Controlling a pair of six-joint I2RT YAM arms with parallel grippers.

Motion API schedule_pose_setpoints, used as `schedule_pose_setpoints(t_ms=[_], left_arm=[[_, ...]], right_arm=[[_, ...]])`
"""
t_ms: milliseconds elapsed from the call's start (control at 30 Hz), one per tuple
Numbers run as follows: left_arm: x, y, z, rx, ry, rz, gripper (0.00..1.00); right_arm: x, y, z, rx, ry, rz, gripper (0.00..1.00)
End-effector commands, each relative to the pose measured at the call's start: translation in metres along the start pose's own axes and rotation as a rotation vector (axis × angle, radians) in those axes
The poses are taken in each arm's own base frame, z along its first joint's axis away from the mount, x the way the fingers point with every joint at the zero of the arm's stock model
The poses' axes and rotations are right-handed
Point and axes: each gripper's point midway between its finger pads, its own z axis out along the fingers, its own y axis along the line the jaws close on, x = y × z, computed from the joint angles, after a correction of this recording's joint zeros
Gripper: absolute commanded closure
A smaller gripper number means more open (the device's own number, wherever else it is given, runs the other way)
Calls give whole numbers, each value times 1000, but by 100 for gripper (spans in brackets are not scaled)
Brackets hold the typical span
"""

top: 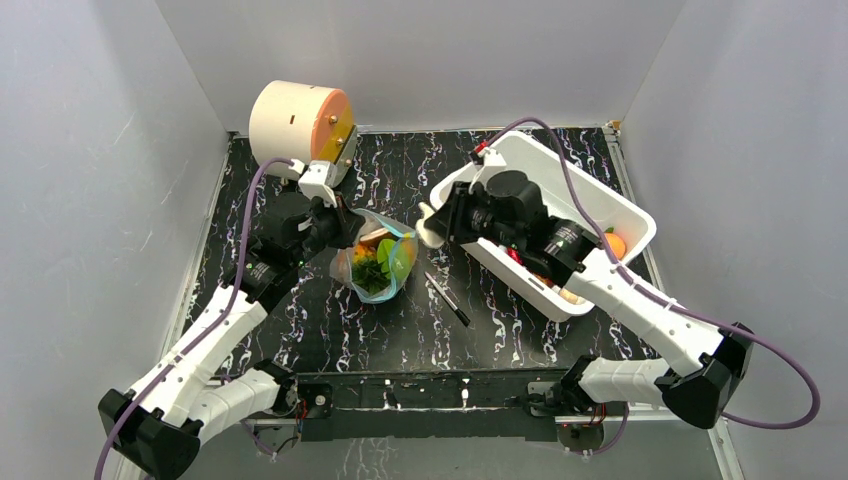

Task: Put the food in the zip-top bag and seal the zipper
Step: Place the fake vegetable in the zipper food storage bag.

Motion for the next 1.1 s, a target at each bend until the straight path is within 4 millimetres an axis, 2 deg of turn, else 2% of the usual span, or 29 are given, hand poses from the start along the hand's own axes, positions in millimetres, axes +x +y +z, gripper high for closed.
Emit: schedule_pose_setpoints(t_ms=[0, 200, 400, 633, 800, 933, 1067], left_arm=[[-33, -2, -9, -34, -96, -59, 100], [-33, -2, -11, -46, -82, -73, 100], [-30, -11, -13, -1, -67, -115, 100], [-23, -15, -16, 28, -60, -135, 100], [-22, -20, -19, 57, -63, -147, 100], [-24, -20, -24, 58, -67, -146, 100], [-22, -20, -29, 61, -69, -143, 100]], right_arm=[[-14, 57, -10, -166, -88, 81, 89], [10, 100, -2, -274, -29, 79, 88], [32, 121, 14, -276, -5, 91, 85], [48, 118, 36, -218, -27, 130, 83], [57, 106, 58, -137, -33, 111, 80], [53, 92, 71, -53, -81, 84, 79], [45, 80, 75, 11, -130, 71, 79]])
